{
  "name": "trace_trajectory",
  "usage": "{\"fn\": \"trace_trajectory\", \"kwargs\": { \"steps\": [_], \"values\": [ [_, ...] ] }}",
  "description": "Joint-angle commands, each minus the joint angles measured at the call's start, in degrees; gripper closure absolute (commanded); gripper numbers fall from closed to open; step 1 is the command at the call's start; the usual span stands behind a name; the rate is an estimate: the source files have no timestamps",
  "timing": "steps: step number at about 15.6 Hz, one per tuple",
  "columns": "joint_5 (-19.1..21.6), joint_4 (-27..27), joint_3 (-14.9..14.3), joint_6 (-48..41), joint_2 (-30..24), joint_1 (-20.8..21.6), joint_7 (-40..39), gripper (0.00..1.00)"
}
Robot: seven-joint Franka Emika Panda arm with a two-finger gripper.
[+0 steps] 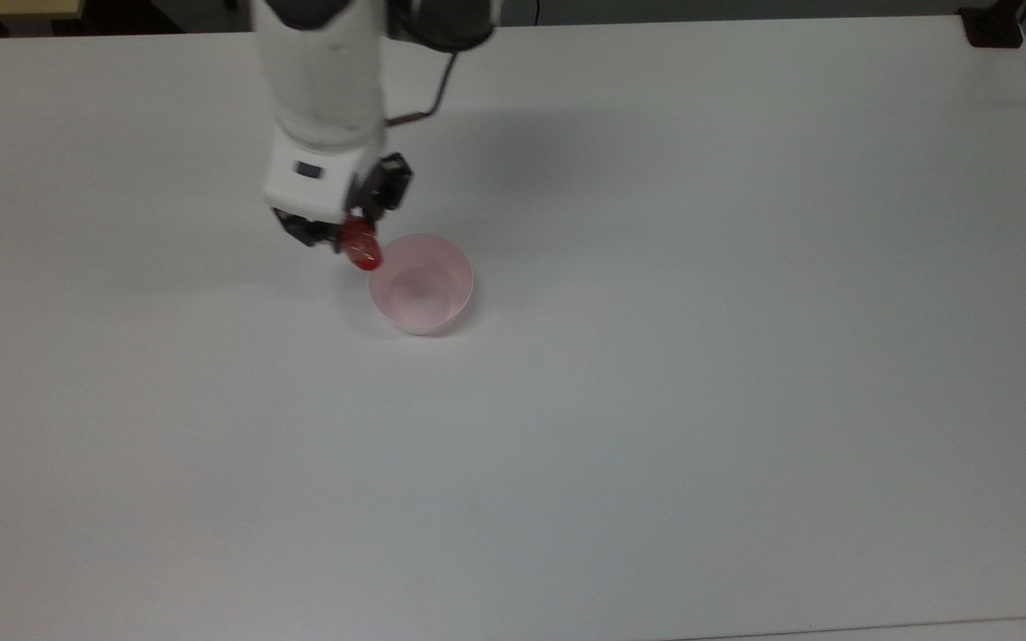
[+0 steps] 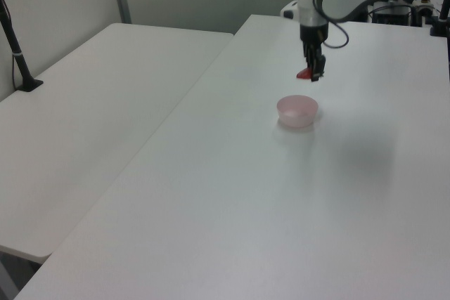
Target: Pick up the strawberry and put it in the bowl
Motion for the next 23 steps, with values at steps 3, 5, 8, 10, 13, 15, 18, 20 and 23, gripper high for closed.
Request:
{"fn": "trace_trajectory", "kwargs": {
  "steps": [3,5,8,10,13,15,18,20,23],
  "values": [
    [-0.7,3.6,3.6,4.3,7.1,1.6,8.5,0.53],
    [-0.5,3.6,3.6,4.5,7.0,1.6,9.5,0.00],
    [-0.6,3.7,3.8,4.4,6.0,1.6,12.3,0.00],
    [-0.7,2.9,5.3,3.6,2.8,0.7,15.7,0.00],
    [-2.1,2.1,9.9,-4.1,-5.0,-4.8,23.7,0.00],
    [-5.4,2.1,15.4,-10.5,-10.3,-9.8,29.1,0.00],
    [-5.9,2.0,19.8,-17.8,-14.5,-12.3,33.4,0.00],
    [-5.8,1.8,20.4,-20.6,-16.3,-12.3,33.7,0.00],
    [-4.5,2.1,20.6,-20.6,-18.5,-12.9,34.0,0.00]
  ]
}}
